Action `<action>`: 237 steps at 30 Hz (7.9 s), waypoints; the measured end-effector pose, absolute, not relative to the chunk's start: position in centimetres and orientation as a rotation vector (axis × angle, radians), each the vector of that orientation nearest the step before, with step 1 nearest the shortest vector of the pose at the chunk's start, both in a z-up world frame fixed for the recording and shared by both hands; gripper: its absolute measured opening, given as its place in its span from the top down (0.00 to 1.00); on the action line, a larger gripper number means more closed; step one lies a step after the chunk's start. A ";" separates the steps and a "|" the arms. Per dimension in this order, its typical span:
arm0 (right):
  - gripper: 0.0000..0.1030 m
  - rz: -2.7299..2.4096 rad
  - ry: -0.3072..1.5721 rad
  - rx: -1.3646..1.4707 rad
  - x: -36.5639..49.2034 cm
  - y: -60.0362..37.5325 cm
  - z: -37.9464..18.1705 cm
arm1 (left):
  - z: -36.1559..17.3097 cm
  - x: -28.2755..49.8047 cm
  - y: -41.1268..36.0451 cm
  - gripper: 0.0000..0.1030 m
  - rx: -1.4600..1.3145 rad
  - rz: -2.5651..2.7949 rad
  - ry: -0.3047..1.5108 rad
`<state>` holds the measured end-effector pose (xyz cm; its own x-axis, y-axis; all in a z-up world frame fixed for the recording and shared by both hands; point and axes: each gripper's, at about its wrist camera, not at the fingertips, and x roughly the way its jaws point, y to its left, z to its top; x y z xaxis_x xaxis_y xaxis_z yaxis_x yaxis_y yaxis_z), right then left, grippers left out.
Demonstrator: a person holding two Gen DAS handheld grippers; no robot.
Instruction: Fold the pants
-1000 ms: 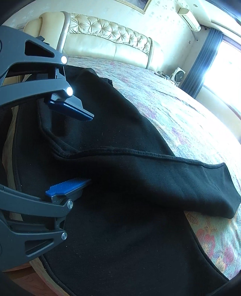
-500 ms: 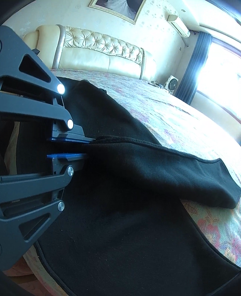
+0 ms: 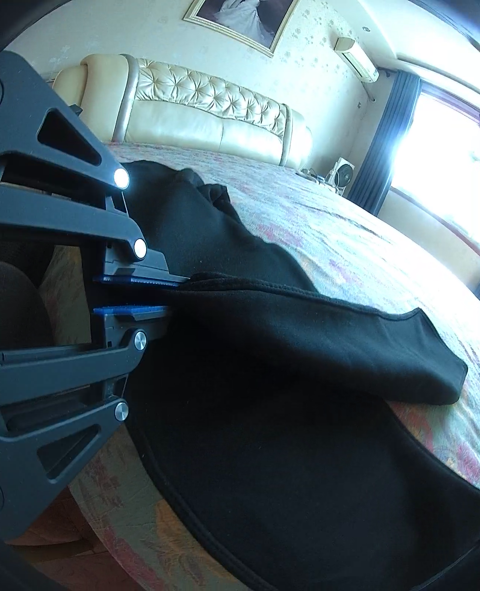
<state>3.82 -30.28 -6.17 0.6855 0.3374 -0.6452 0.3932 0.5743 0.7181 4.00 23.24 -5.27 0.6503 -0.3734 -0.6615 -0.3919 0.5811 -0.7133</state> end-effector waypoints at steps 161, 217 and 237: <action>0.48 -0.263 0.672 0.922 -9.1 -67.6 -0.8 | -5.2 5.3 -27.0 0.17 -0.432 -0.706 1.053; 0.23 -0.155 0.865 0.839 -5.3 -63.9 -4.2 | -1.2 6.6 -14.8 0.17 -0.304 -0.693 0.957; 0.81 -0.046 1.070 0.701 -3.6 -61.8 -3.5 | -3.3 6.7 -12.9 0.17 -0.395 -0.666 1.015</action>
<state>-3.56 -61.75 -3.46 0.5003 0.2923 -0.8150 0.3611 0.7851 0.5032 6.72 -12.86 -3.33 0.3583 -0.6739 -0.6461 0.3247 0.7388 -0.5905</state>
